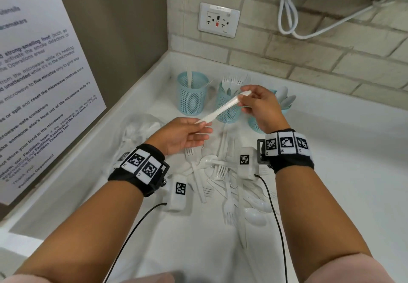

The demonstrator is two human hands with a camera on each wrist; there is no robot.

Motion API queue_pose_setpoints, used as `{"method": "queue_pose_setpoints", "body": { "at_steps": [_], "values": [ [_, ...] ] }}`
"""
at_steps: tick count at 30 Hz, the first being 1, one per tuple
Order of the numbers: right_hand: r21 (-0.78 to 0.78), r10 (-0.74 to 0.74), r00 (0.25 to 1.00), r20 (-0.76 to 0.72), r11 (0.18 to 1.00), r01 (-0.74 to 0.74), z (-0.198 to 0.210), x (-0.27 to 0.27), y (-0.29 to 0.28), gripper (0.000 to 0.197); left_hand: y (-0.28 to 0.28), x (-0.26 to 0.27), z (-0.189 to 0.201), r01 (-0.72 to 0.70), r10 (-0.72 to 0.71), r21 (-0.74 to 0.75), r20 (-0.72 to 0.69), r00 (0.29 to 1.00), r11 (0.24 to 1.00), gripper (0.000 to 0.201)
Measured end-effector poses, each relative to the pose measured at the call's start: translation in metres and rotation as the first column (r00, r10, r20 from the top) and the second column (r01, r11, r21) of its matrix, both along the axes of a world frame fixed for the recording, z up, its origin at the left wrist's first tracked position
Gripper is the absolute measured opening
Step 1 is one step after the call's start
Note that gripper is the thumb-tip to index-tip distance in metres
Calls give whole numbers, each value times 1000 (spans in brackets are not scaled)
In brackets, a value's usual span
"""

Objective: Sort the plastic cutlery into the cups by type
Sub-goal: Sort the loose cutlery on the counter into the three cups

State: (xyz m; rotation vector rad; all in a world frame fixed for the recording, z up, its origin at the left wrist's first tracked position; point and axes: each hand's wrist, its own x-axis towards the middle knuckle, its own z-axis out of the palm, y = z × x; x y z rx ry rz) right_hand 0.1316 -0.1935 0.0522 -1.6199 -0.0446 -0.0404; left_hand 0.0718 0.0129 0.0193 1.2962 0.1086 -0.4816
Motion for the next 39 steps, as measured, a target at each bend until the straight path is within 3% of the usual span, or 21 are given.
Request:
{"method": "queue_pose_setpoints", "body": {
  "at_steps": [3,6,11,14,16,20,25,28,30,32,35,39],
  "values": [
    [21,18,994,-106,1000,-16,-4,-2,-9,18,7,7,-2,-203,201,-89,-37,979,975,28],
    [-174,159,957,-241,963,-204,-7,-7,-12,13,6,11,-1,-365,365,-169,-27,930,916,21],
    [-429,321,847,-423,753,-499,-2,-14,-4,15,2,13,0,-445,450,-110,26,893,889,15],
    [-593,333,829,-449,583,-555,-1,-17,7,19,-3,13,2,-441,445,-65,73,892,895,9],
    [-623,361,834,-417,554,-552,-4,-17,16,21,-7,12,2,-429,429,-22,106,897,903,9],
    [-568,396,863,-314,650,-505,-8,-17,34,19,-14,9,1,-387,375,63,152,915,920,14],
    [-541,416,871,-260,685,-489,-6,-9,42,13,-10,9,3,-426,410,73,168,897,902,17],
    [-480,302,947,-107,819,-315,9,3,43,12,-3,8,3,-424,400,125,175,899,897,20],
    [-337,184,982,44,928,-159,21,14,47,6,-1,7,2,-384,343,243,194,919,891,15],
    [-187,40,982,183,982,-6,31,25,53,7,0,4,-1,-318,248,373,225,942,871,10],
    [-6,-117,959,258,992,122,39,39,67,10,-1,1,-6,-226,96,565,251,963,793,19],
    [-26,-110,972,208,993,118,29,52,86,4,0,-2,-12,-125,-48,758,201,978,640,35]
  ]
}}
